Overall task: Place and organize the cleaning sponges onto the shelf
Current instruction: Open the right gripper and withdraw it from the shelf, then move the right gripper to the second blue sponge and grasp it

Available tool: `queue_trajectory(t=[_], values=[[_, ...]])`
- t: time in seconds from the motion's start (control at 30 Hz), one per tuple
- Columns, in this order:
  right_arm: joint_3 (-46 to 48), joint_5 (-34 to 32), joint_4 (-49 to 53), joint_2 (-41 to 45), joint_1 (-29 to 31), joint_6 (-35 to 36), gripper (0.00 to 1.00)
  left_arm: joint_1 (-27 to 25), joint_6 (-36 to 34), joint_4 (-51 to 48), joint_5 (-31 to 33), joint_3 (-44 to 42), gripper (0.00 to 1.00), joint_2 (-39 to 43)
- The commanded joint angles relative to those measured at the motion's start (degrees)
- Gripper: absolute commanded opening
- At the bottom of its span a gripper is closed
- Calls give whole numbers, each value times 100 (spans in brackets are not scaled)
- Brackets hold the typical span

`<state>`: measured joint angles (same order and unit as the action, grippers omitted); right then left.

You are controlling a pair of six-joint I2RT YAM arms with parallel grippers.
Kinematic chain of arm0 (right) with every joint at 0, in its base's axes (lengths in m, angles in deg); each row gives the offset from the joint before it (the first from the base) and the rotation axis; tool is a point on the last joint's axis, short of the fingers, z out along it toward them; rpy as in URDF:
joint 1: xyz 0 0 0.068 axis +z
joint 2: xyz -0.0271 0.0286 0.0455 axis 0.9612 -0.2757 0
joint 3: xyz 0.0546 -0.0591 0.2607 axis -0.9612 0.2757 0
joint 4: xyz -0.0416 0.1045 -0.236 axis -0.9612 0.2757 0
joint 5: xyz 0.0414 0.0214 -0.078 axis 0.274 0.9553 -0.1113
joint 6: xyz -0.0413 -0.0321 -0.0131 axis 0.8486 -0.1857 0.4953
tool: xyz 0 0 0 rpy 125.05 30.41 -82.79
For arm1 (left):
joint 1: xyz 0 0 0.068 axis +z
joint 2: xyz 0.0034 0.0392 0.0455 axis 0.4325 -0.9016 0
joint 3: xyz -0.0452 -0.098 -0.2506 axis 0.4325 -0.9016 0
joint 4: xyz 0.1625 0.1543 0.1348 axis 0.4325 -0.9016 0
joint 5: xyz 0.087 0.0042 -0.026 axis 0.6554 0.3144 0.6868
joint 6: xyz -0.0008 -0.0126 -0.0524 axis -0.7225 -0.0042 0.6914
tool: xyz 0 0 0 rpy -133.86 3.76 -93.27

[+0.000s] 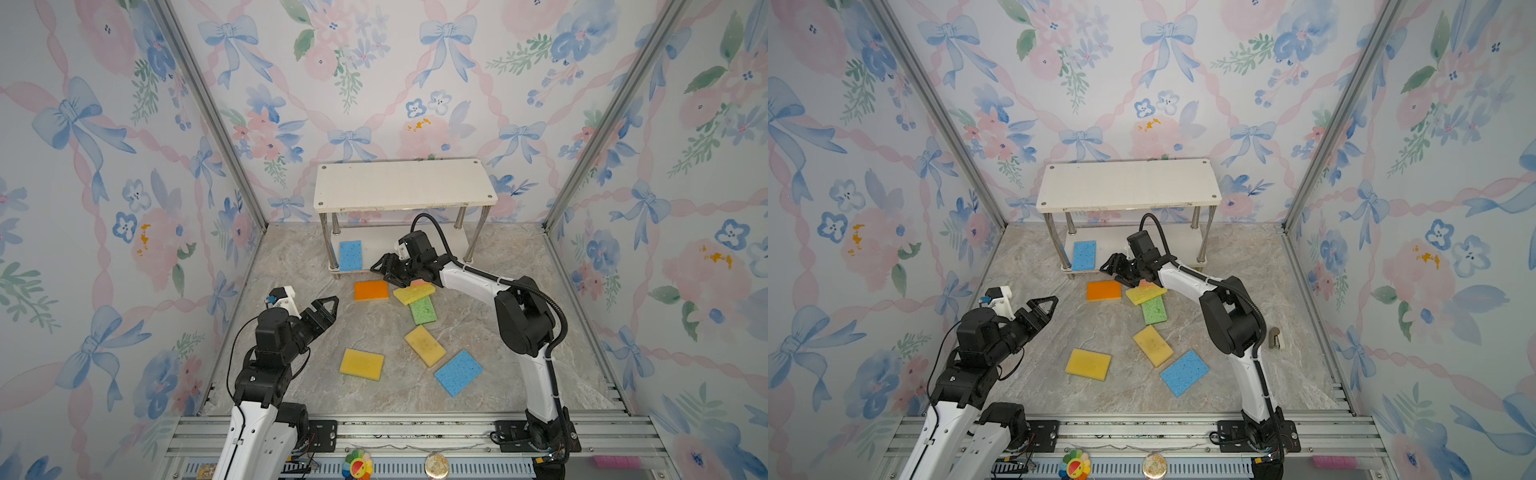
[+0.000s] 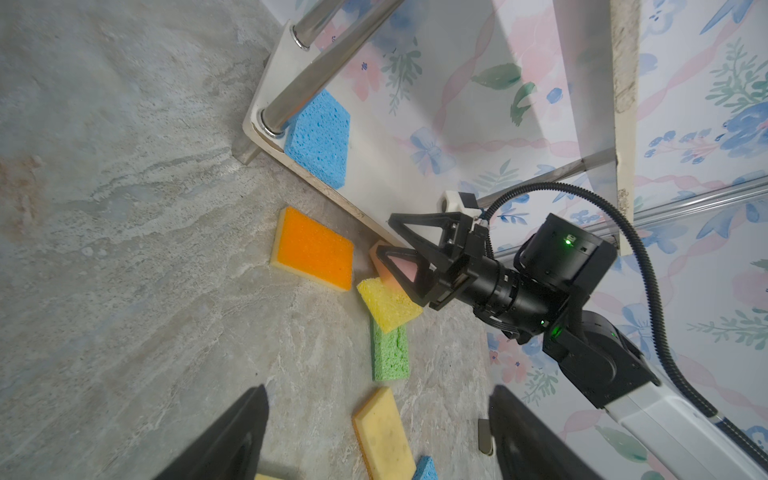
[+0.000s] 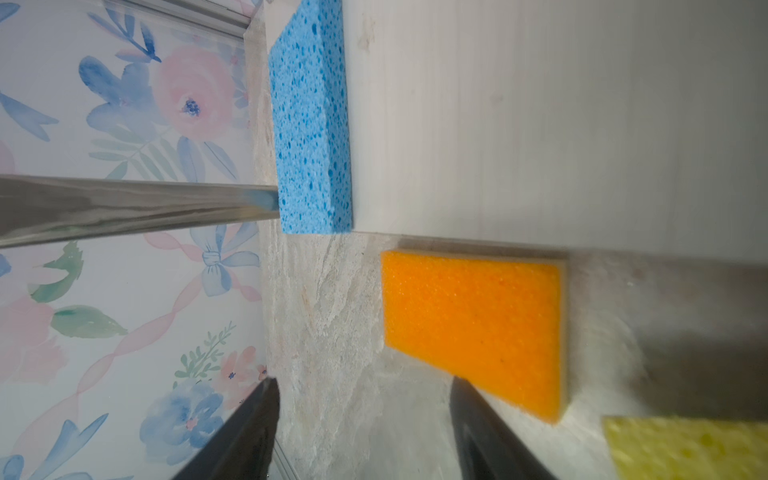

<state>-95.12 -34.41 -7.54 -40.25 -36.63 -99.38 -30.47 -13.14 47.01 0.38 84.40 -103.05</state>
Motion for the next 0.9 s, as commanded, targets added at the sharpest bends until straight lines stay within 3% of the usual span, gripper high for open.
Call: queue_trajectory(t=[0.0,0.17,0.43,0.73,0.87], values=[[704,59,-503,803,99,-283,68,36,-53,177,-273,-108,86,-98],[1669,21,-73,1755,208,-153,68,36,159,527,-523,-388,86,-215],[2614,-656,1828,3356,276,372,69,-33,363,910,-849,-710,87,-262],[3679,-1298,4135,5097,-31,213,69,-344,296,924,-912,-703,87,-463],[4324,-1400,4711,6074,-296,-5,65,-506,269,936,-885,-711,88,-571]])
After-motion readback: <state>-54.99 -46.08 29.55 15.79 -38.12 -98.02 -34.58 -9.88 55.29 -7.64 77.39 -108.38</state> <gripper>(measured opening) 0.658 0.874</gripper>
